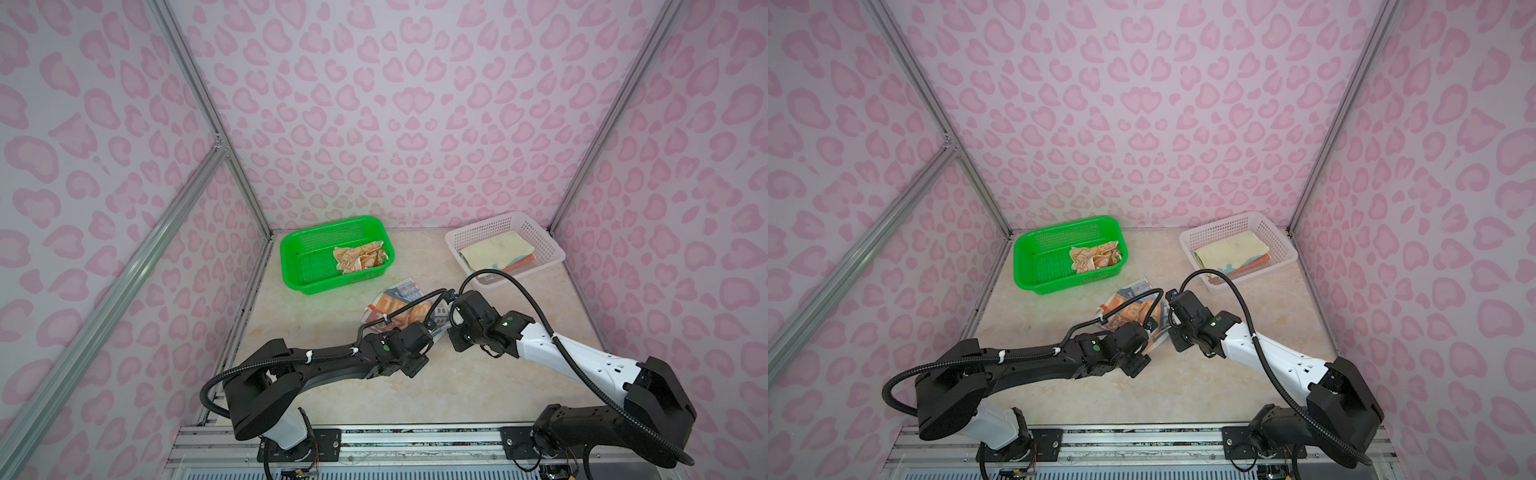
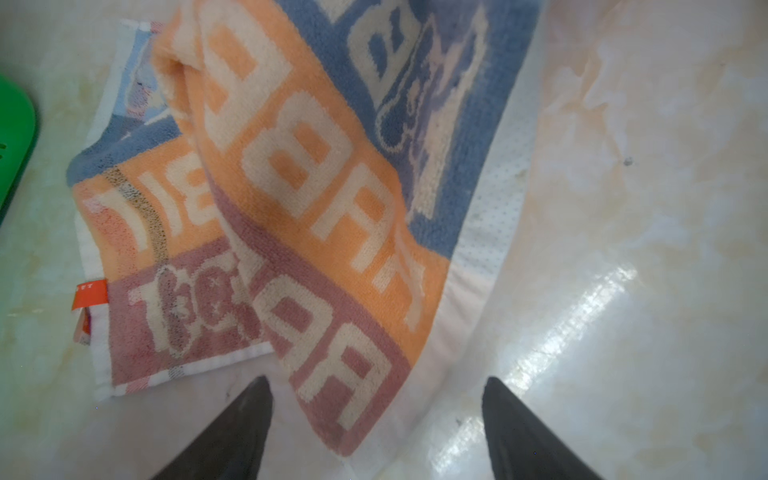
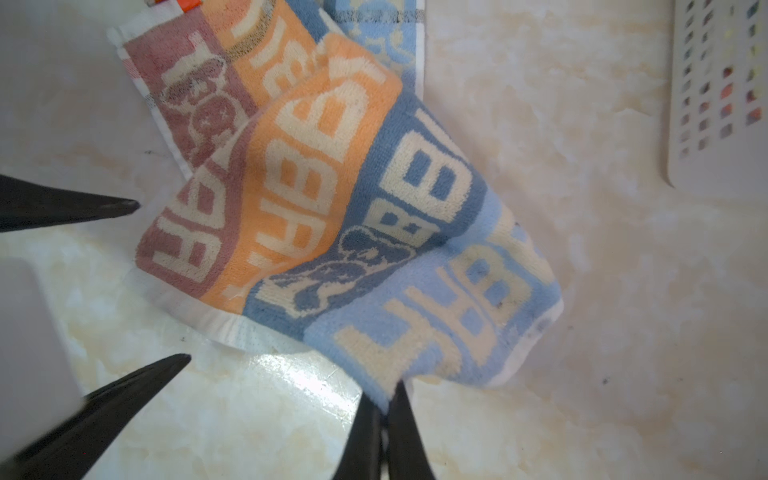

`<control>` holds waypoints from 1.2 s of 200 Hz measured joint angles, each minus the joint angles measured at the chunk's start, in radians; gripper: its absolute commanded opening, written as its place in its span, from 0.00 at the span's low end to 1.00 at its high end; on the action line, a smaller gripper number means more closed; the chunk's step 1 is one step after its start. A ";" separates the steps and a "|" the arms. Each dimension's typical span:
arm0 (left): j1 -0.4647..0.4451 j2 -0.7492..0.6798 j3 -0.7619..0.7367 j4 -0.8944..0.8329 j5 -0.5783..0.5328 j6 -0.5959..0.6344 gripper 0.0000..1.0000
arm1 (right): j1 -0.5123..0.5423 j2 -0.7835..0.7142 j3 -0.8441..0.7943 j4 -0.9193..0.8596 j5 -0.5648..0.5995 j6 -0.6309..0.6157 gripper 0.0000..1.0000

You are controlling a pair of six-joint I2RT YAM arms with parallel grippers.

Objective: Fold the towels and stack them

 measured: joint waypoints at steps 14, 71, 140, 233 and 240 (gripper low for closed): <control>0.000 0.020 0.000 0.029 0.006 0.017 0.81 | -0.010 -0.014 0.001 -0.010 -0.012 0.000 0.00; 0.002 0.113 0.009 0.080 0.007 0.028 0.65 | -0.038 -0.075 0.000 -0.028 -0.054 0.001 0.00; 0.016 0.053 -0.037 0.076 -0.002 0.008 0.21 | -0.093 -0.159 -0.026 -0.024 -0.061 0.000 0.00; 0.056 -0.155 0.218 -0.117 -0.093 0.002 0.03 | -0.100 -0.175 0.132 -0.035 0.015 -0.078 0.00; 0.064 -0.172 0.262 -0.139 -0.109 0.002 0.03 | -0.100 -0.178 0.159 -0.037 0.030 -0.091 0.00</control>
